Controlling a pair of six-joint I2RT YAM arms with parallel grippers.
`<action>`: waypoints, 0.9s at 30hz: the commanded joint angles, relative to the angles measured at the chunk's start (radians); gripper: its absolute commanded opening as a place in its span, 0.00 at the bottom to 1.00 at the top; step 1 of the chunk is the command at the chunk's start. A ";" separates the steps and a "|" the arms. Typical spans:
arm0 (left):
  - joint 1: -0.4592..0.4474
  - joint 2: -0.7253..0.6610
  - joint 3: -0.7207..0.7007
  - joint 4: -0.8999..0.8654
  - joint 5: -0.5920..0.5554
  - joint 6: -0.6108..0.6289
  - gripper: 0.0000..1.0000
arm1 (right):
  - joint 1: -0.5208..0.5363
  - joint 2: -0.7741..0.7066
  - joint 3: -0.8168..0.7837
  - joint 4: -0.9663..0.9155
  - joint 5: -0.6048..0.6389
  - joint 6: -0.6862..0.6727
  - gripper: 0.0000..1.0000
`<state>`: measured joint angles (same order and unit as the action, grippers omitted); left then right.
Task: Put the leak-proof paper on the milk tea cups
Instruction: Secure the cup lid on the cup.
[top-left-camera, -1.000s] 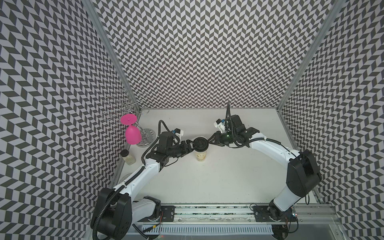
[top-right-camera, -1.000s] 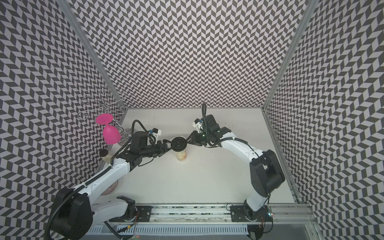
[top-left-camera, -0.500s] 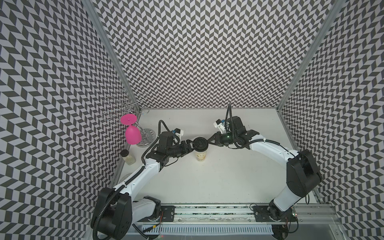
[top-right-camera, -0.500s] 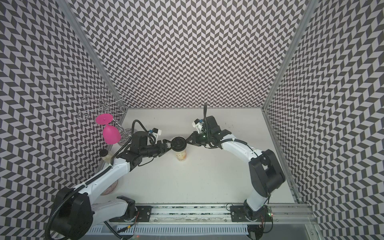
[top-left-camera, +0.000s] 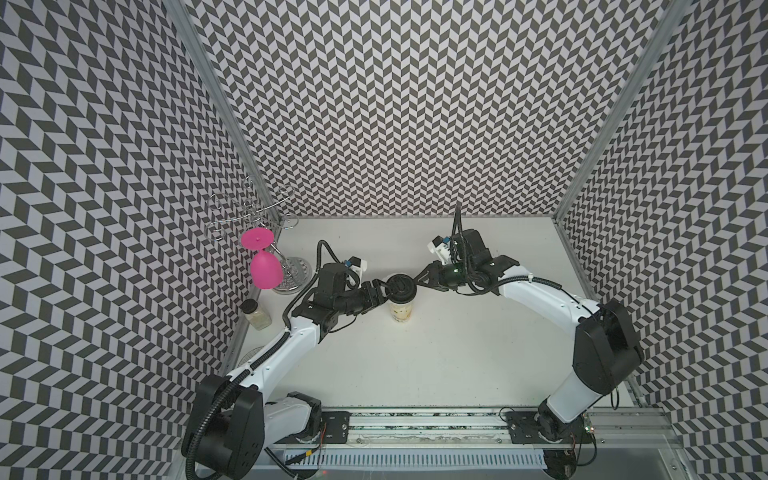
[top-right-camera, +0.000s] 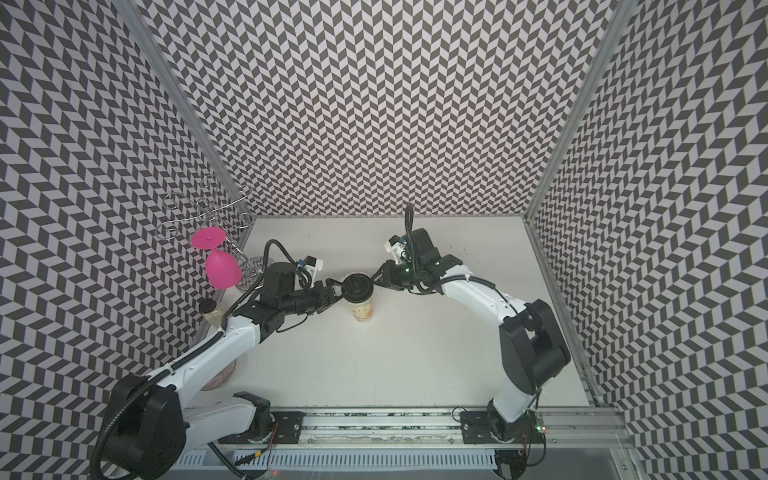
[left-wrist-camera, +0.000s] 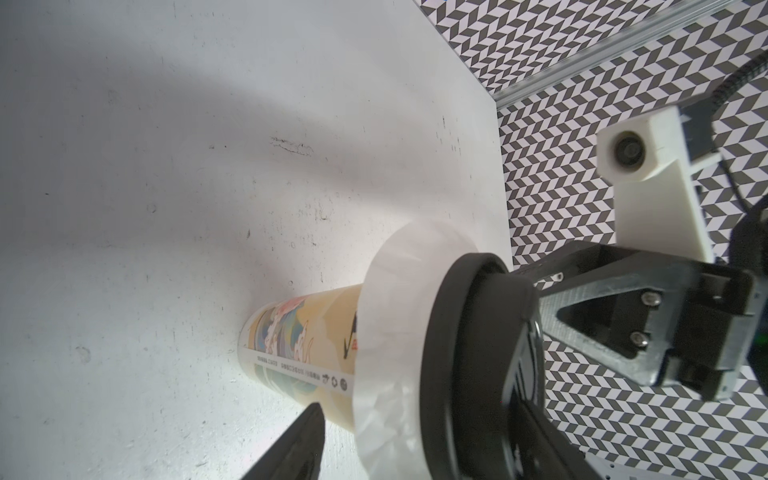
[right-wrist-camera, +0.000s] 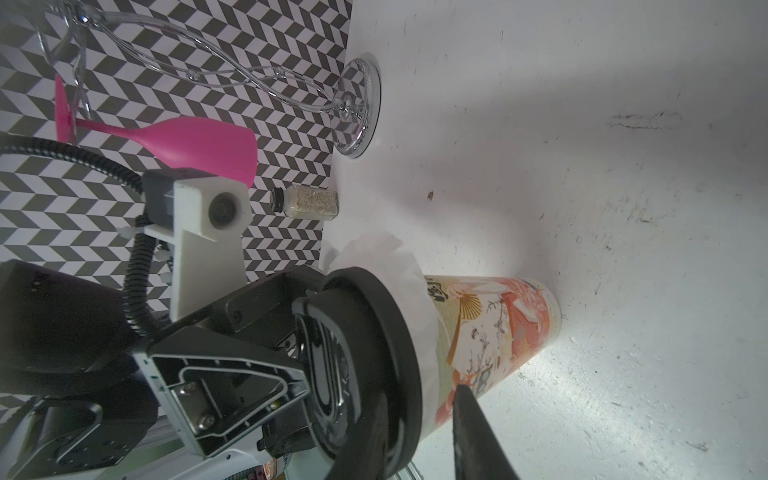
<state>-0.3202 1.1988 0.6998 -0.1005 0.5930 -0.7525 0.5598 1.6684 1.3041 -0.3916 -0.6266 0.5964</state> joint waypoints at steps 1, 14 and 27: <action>0.004 0.033 -0.017 -0.105 -0.061 0.025 0.72 | 0.005 -0.048 0.061 -0.022 0.052 -0.022 0.30; 0.004 0.038 -0.011 -0.104 -0.056 0.025 0.72 | 0.042 0.003 0.042 -0.033 -0.003 -0.065 0.56; 0.006 0.031 -0.014 -0.105 -0.060 0.024 0.72 | 0.042 0.042 -0.007 0.029 -0.077 -0.054 0.61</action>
<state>-0.3202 1.2034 0.7017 -0.0975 0.5972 -0.7517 0.5999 1.6909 1.3167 -0.4286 -0.6704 0.5411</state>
